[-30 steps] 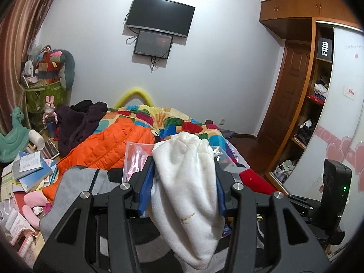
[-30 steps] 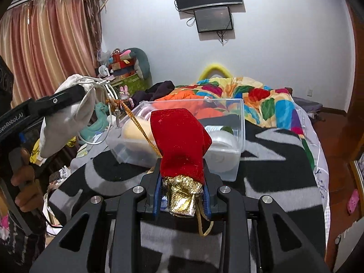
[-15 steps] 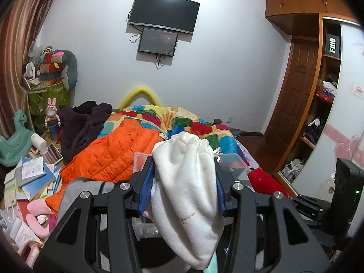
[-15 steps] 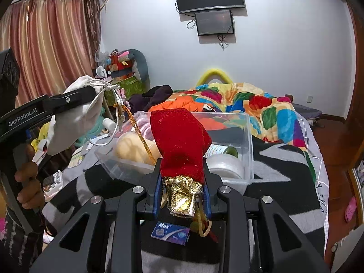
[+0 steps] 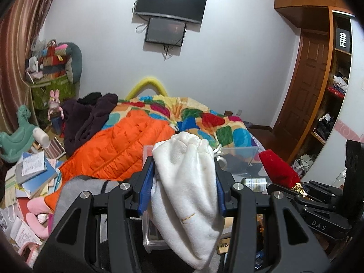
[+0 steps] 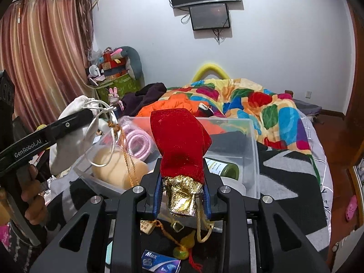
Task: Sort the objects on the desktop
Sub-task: 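Carry the white pouch to the box with the left tool while the right tool carries the red pouch, then drop the white pouch into the box with the left tool while the right tool drops the red pouch in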
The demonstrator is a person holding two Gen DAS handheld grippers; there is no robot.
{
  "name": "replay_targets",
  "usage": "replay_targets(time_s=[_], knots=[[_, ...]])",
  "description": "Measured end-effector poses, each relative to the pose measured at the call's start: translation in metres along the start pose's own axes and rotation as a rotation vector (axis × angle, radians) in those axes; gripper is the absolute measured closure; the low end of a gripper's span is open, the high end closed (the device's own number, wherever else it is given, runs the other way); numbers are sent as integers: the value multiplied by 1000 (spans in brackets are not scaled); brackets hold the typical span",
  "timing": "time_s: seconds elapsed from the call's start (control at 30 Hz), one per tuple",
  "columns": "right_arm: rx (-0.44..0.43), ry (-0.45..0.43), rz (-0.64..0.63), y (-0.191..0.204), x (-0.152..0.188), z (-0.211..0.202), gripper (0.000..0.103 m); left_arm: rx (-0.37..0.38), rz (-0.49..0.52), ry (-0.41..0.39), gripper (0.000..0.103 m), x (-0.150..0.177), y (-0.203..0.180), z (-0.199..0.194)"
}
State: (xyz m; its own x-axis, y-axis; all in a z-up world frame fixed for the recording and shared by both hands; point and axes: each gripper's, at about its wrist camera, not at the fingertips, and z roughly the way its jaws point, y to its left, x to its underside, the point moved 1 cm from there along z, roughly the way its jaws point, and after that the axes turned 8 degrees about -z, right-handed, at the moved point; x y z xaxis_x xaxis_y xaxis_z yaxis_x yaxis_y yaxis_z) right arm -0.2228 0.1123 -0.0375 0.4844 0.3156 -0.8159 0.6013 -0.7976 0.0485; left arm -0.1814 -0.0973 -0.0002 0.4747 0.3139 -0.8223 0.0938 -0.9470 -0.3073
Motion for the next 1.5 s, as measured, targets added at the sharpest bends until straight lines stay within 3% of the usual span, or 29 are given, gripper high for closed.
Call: replay_targets(time_s=[0.43,0.73,0.9,1.03,1.13,1.4,1.5], knots=[[-18,52,-8,6,4,25,74,5,-4,51,52,10,6,20],[11,35,-45,14,5,12,52,0,0,50,40,12,4,16],[19,10,-48,18,5,0,42,50,12,31,36,12,-3,2],[50,0,-67,22,6,-9,39,22,62,-9,35,15,-15,-11],[76,-11,-75,23,10,-17,31,-2,98,-31,31,18,-22,-21],[144,-10,-120,25,22,-36,28,-4,142,-61,14,25,-32,-43],[151,-8,-123,24,26,-42,27,-14,155,-67,12,30,-33,-50]])
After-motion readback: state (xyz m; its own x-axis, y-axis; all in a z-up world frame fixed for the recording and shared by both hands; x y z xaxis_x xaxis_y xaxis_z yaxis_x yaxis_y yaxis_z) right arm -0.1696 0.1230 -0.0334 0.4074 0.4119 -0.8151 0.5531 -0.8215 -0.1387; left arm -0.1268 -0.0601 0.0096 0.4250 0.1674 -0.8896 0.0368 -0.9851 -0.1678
